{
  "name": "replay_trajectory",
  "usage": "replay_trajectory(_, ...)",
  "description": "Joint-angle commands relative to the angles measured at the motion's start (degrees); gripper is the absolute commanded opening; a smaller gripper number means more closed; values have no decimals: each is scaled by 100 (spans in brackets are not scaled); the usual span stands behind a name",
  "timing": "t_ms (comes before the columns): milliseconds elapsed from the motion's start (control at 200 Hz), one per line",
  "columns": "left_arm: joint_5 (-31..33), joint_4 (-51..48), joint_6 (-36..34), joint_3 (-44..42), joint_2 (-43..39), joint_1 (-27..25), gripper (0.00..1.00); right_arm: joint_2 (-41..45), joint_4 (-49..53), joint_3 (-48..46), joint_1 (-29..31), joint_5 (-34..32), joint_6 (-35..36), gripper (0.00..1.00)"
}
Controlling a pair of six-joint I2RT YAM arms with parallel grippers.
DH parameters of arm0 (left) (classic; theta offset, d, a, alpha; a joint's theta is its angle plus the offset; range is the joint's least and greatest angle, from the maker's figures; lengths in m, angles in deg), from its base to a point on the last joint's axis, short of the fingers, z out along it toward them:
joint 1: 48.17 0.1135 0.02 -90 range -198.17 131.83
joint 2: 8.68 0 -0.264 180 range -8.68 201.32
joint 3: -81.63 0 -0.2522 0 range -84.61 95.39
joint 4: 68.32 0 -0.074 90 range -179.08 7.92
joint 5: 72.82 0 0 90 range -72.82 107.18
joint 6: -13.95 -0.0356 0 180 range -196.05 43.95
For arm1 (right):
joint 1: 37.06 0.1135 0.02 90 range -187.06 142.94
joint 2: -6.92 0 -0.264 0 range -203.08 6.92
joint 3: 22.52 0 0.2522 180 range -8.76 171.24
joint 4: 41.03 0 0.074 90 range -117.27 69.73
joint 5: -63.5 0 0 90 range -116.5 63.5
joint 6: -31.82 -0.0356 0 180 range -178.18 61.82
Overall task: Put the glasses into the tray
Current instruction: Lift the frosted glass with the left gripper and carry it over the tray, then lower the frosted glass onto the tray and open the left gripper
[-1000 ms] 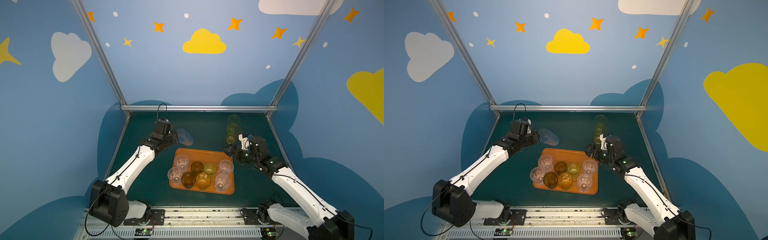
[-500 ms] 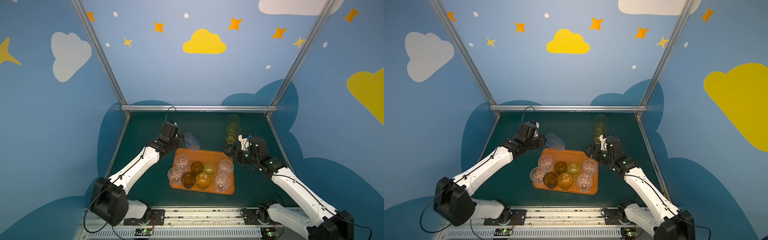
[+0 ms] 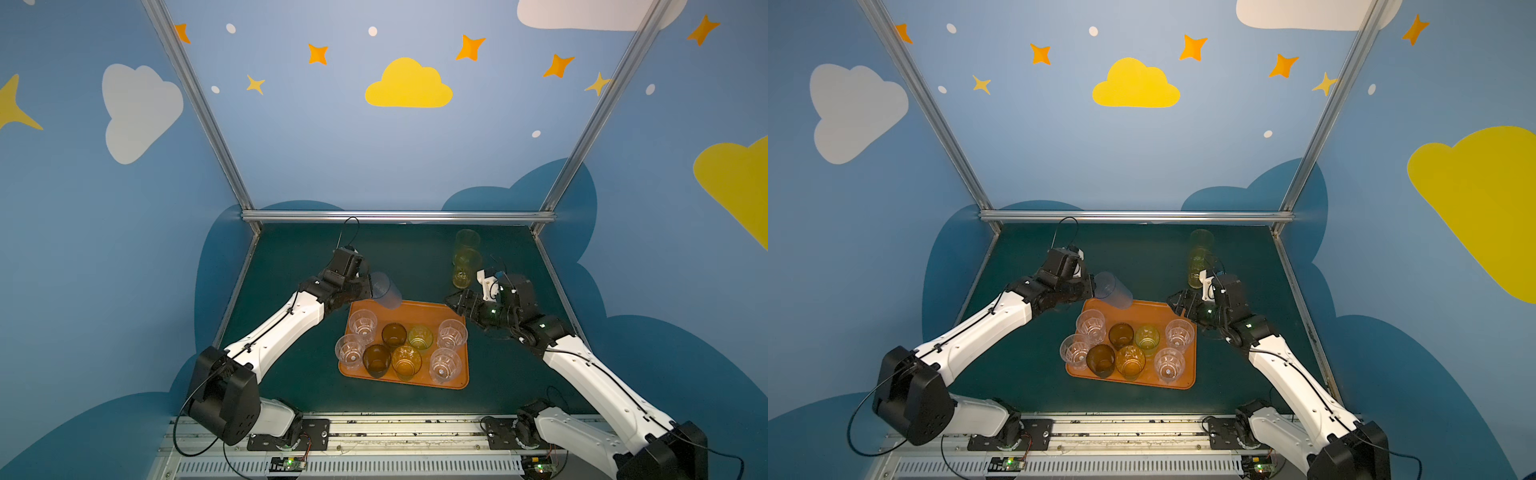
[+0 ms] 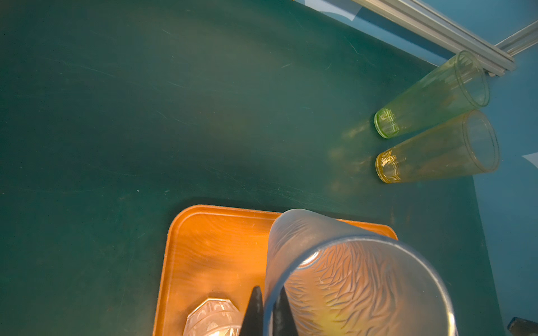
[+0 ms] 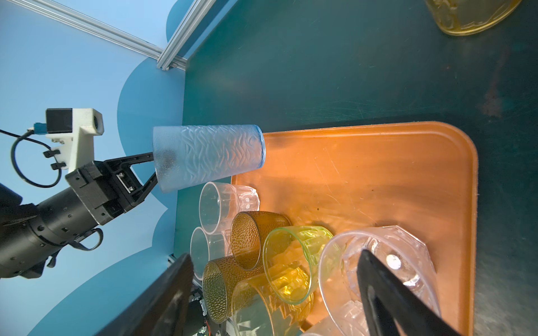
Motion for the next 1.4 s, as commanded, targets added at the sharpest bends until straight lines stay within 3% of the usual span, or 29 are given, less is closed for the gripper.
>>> replay_trajectory(0,-3,-49,-59,114,32,-49,4,113,-51,-67,-44,29,-16,87)
replay_trajectory(996,513,-662,-332,487,565,-279,4,23,-33,-152,-135,-24,-5,87)
replay_trajectory(1116,520,-625,-307,474,560,-283,15,19,-36,-159,-146,-24,-5,87)
replay_trajectory(1392,485,-539,-269,445,499,-276,22,-16,-33,-163,-170,-6,-4,87)
